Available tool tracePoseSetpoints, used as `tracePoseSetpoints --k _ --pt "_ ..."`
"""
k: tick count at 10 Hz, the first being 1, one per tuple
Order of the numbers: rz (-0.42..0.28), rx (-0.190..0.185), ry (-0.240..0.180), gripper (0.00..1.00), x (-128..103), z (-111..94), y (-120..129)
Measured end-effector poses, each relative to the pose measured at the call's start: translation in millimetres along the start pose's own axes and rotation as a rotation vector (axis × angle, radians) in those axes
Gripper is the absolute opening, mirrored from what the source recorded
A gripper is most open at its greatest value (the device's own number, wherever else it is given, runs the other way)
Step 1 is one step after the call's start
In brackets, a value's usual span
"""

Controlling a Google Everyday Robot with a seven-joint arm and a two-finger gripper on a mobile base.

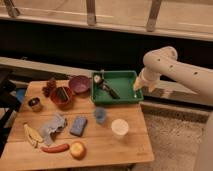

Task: Wipe red bowl with eraser

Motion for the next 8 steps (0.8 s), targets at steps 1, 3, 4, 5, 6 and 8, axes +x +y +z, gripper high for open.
tracePoseSetpoints --k 1,3,4,5,6,8 --pt "0.0 0.0 0.0 0.6 0.0 0.0 0.0" --pt "-0.006 0.008 -0.006 0.6 -1.4 -0.9 0.1" --pt "-0.018 0.017 -0.019 0.6 -8.0 -3.7 1.2" --pt "-0.043 0.022 -0.032 0.6 -15.6 -7.0 11.6" --pt "-0.076 0.027 -0.046 0.6 -22.0 -10.6 26.0" --pt "-0.168 0.028 -0.074 0.6 -36.6 -16.3 76.2"
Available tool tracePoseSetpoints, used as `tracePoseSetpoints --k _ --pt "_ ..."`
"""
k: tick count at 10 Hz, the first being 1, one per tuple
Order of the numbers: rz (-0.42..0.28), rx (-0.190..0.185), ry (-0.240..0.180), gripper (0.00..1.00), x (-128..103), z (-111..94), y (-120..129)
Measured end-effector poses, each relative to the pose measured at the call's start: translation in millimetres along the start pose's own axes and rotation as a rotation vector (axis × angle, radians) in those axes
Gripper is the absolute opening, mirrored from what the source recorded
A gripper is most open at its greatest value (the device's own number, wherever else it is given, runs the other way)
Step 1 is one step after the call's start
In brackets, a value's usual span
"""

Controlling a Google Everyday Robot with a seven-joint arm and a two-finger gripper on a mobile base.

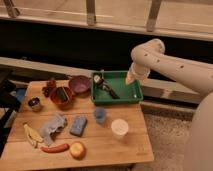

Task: Wipe red bowl with eraser

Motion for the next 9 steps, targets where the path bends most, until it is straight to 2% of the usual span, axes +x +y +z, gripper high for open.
tracePoseSetpoints --k 2,4,7,9 --pt "-0.075 -0.022 -0.014 0.6 -15.1 -2.7 48.3" --pt "-0.168 -0.068 -0.021 0.6 -22.6 -8.0 98.7" --pt "-0.301 -0.191 -0.023 0.6 -2.9 -28.4 178.6" --pt "-0.379 -0.29 -0.016 0.6 14.1 -42.9 234.1"
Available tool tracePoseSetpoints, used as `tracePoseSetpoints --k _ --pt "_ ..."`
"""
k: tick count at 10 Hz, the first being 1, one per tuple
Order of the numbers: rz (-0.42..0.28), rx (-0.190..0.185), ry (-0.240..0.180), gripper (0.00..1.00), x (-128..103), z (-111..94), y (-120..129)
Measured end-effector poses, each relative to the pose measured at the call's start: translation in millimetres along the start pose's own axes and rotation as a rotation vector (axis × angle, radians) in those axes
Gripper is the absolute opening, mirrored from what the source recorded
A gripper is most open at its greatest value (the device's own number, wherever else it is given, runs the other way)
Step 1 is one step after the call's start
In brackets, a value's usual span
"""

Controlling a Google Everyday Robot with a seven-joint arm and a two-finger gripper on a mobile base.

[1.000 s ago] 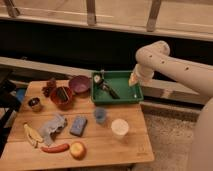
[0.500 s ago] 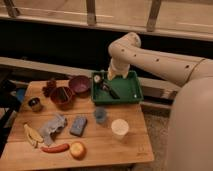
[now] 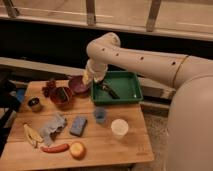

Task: Wipe red bowl with eraser

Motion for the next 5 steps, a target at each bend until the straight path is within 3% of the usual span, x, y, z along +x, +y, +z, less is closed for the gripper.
tracePoseSetpoints --k 1,5 --pt "-0.013 -0.019 0.0 0.6 -0.4 0.3 11.2" --pt "-0.012 -0.012 0.001 0.6 0.6 0.4 8.5"
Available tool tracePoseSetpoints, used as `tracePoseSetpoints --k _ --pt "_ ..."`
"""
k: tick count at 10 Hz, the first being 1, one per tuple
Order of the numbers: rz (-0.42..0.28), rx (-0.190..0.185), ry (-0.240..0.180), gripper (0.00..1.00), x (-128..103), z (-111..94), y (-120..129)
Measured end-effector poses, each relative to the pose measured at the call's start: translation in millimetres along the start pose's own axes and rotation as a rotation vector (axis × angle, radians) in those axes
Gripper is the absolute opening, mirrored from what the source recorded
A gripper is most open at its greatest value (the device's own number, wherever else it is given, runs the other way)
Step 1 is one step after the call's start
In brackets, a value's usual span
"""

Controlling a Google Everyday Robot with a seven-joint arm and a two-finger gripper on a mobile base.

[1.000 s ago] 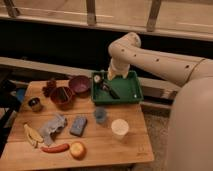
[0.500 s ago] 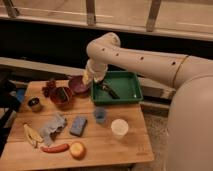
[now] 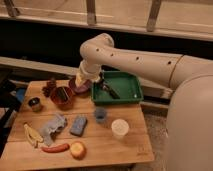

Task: Wipe red bowl with eraser

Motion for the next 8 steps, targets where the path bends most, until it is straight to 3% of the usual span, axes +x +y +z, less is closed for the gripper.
tracePoseSetpoints --k 3,4,8 --pt "0.006 -0.018 -0.006 0.6 -3.2 9.7 -2.1" --pt "-0.017 -0.074 -0.008 0.6 -25.6 36.8 18.7" --pt "-0.064 -0.175 -0.008 0.6 -60.2 82.8 59.7"
